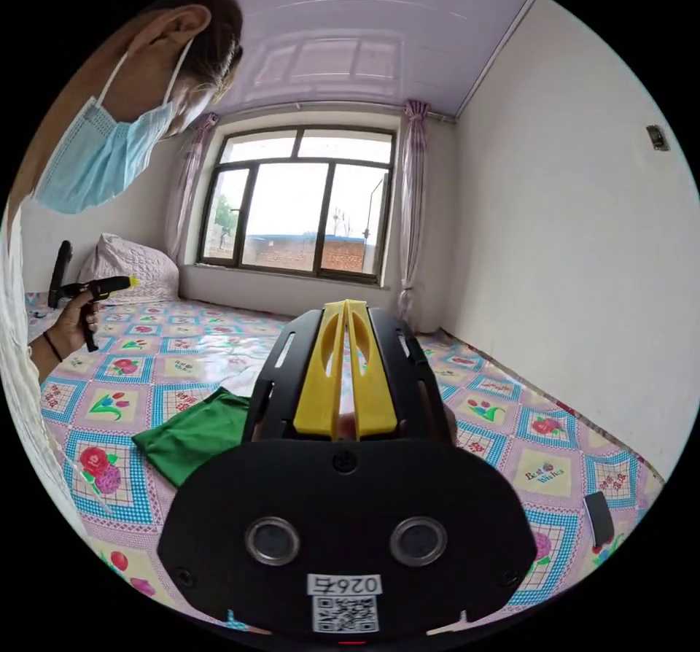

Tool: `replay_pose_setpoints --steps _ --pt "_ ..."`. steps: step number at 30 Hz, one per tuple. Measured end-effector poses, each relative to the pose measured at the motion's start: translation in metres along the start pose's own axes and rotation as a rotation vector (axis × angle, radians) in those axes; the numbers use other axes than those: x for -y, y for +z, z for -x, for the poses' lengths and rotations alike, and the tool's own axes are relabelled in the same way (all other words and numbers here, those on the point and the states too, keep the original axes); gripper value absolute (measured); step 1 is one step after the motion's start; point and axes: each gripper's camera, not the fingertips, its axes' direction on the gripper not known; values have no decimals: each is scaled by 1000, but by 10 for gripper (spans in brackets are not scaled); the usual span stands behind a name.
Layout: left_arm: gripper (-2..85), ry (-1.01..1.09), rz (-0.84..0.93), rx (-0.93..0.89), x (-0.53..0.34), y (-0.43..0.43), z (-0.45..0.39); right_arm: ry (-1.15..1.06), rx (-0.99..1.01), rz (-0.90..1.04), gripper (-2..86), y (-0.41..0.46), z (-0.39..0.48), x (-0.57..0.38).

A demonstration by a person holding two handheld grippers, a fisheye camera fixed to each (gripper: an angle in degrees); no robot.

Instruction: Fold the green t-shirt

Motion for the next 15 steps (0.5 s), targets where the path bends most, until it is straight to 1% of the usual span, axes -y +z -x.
replay_pose_setpoints --steps 1,2,3,4,5,6,7,8,10,12,14,15 --pt "-10 32 -39 -56 2 -23 -9 10 57 -13 -10 -14 6 -1" --pt "-10 26 -8 -167 7 -36 -10 38 150 8 -10 -18 10 -4" --pt "-10 16 18 -205 9 -41 -9 62 200 25 -10 -18 12 -8" --pt "-9 15 71 -227 12 -53 -10 115 298 72 -10 -14 18 -16" --pt "-9 33 93 -169 12 -69 -14 153 398 110 -9 -8 29 -29" --pt "-8 38 88 -112 10 -79 -17 163 439 135 -9 -4 37 -36" --pt "-7 55 69 -2 5 -100 -24 152 491 194 -9 3 59 -51" --pt "-5 61 49 68 -2 -121 -27 125 513 250 -9 10 85 -67" --pt "3 63 44 79 -14 -146 -25 94 553 325 -9 21 124 -95" --pt "35 48 47 28 -26 -169 -16 67 650 414 -7 34 161 -125" --pt "112 0 104 8 -41 -192 0 30 751 516 10 50 208 -162" --pt "121 -11 124 11 -44 -196 3 3 754 540 15 53 220 -170"
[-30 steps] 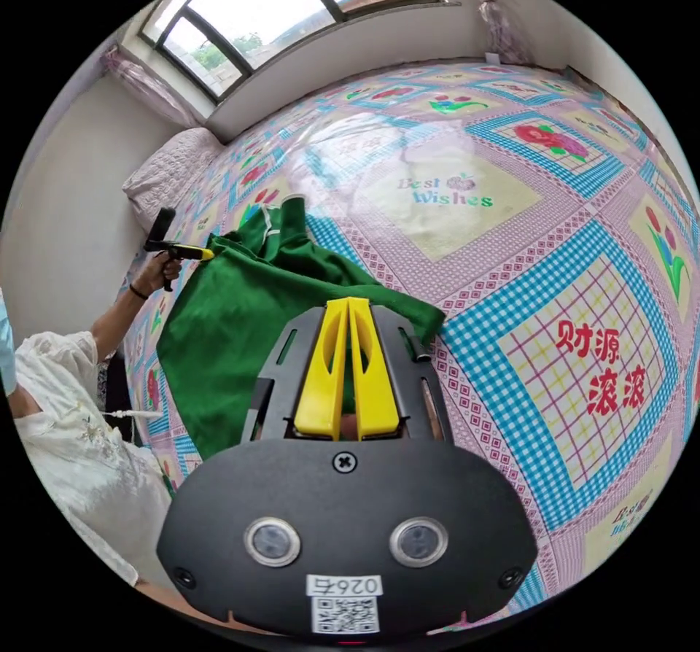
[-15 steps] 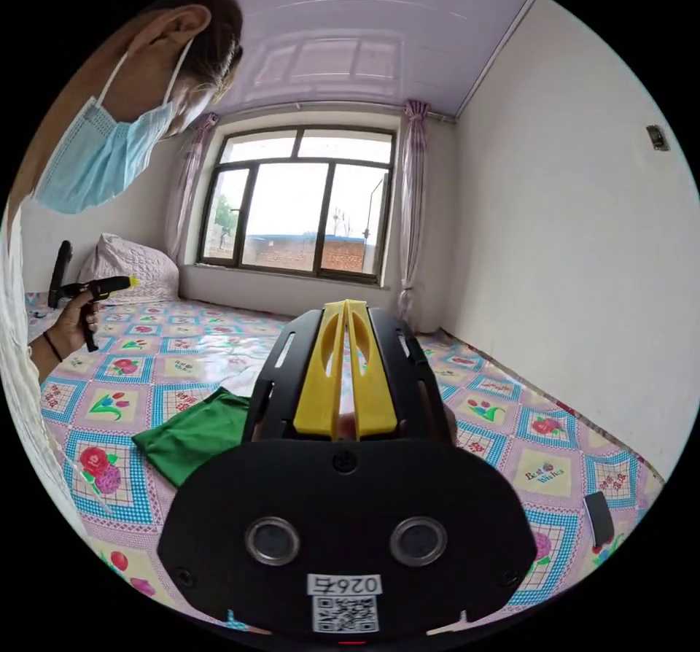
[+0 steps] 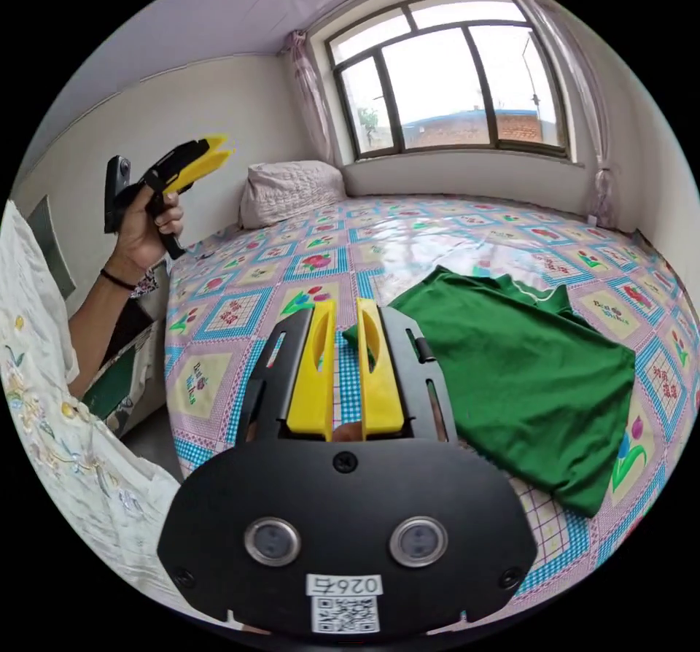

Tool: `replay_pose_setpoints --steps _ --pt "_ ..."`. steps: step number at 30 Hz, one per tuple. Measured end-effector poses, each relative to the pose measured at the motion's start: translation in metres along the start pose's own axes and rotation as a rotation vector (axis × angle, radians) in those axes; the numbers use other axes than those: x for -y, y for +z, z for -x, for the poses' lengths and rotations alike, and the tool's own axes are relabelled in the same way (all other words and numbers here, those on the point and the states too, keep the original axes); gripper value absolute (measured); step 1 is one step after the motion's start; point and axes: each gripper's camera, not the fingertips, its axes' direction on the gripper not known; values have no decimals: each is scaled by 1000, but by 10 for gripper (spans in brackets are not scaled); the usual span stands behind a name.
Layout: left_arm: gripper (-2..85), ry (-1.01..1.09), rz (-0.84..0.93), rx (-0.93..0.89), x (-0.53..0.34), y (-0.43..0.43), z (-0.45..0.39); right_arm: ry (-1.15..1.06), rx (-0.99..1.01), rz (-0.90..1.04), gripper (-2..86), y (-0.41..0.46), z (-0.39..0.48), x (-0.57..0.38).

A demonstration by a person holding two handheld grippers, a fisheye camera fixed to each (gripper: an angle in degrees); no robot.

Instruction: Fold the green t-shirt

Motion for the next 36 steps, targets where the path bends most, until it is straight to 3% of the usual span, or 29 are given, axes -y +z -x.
replay_pose_setpoints --steps 3,8,14,27,36 --pt "120 -43 75 9 -22 -17 16 -94 -91 113 34 60 23 -11" --pt "1 -60 162 23 -61 -40 36 -315 -295 226 29 151 54 -25" --pt "-9 -91 212 33 -87 -55 59 -508 -418 334 38 238 63 -40" --pt "-10 -163 264 43 -107 -53 105 -628 -491 481 40 363 33 -47" --pt "-10 -174 328 18 -103 -17 123 -588 -519 497 -11 409 -6 -25"
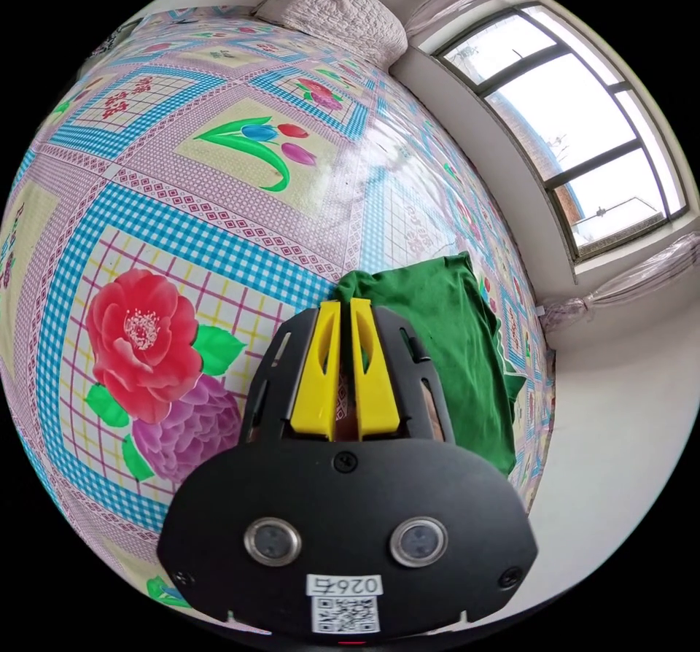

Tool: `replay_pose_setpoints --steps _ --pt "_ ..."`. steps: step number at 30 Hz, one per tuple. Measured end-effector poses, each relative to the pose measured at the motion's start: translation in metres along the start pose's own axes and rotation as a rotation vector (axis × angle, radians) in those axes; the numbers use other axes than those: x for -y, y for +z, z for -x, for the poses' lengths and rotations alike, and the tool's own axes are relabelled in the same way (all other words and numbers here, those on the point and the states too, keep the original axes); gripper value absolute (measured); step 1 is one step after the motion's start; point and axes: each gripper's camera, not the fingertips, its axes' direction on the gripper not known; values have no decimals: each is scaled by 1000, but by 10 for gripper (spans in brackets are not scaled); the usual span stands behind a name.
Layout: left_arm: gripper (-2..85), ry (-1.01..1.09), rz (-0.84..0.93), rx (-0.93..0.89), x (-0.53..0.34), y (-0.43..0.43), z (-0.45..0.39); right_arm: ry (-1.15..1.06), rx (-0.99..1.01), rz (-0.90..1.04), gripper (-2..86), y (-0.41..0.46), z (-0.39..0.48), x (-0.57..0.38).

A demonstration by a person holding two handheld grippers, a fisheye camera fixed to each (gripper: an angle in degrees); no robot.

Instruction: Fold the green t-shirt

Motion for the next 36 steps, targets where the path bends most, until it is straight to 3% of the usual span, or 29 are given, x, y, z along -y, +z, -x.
replay_pose_setpoints --steps 12,20,29,36 --pt "-7 62 75 -2 52 48 -13 37 267 -53 -13 -37 -35 -42" --pt "42 225 387 -18 79 149 -57 100 515 16 -14 -110 -41 -155" --pt "80 439 695 -29 95 265 -113 177 540 68 -13 -149 -73 -212" --pt "145 462 831 -58 120 322 -124 213 520 65 -13 -166 -92 -213"
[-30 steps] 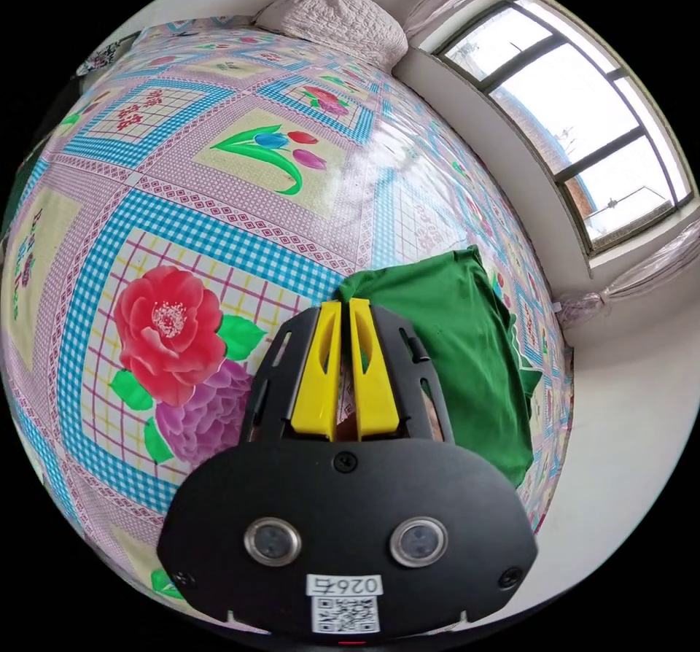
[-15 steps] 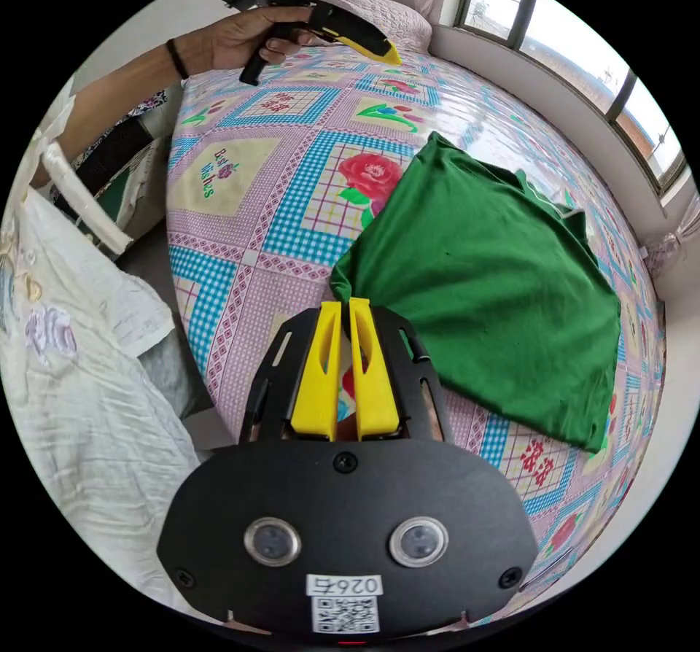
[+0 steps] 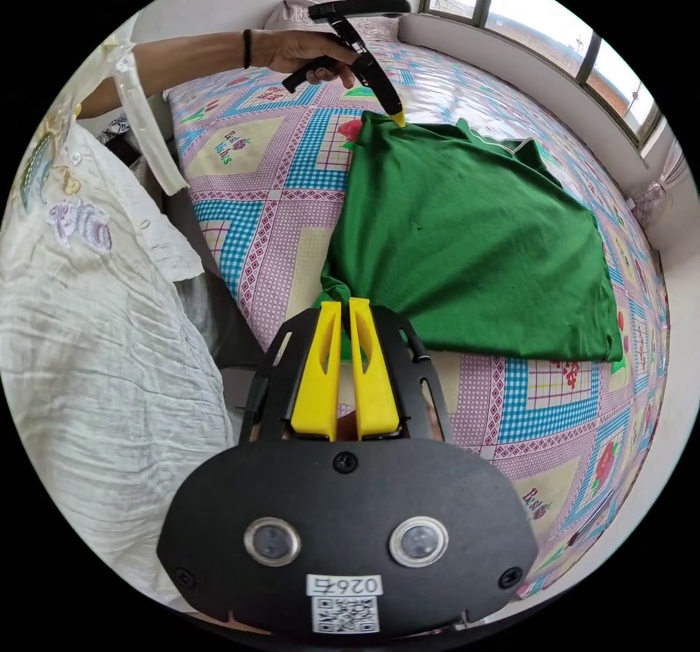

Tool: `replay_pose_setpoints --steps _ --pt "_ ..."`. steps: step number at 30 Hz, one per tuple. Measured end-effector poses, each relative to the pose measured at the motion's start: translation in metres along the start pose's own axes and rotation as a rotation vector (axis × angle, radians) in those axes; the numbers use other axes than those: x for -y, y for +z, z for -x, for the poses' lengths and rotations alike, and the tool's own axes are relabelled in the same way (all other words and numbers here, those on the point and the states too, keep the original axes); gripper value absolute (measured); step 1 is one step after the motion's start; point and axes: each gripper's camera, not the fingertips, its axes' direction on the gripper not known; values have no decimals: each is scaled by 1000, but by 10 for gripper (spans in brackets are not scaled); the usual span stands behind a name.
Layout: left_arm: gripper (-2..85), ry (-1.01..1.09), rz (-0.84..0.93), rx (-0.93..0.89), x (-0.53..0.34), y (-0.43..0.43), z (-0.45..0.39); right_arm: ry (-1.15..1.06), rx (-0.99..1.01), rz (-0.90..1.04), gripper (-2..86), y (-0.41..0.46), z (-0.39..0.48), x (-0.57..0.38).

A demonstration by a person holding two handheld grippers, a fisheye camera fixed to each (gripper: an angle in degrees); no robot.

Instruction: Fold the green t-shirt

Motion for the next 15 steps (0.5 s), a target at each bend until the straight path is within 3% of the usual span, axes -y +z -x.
replay_pose_setpoints --steps 4,8,11,15 --pt "166 -17 56 -1 30 2 13 36 6 -13 -13 -15 -9 3" --pt "127 3 120 52 58 1 21 64 12 -28 -13 -32 -16 9" --pt "65 11 141 -42 74 4 32 86 17 -37 -13 -45 -22 12" --pt "52 -45 135 -138 82 2 64 119 29 -54 -13 -64 -29 13"
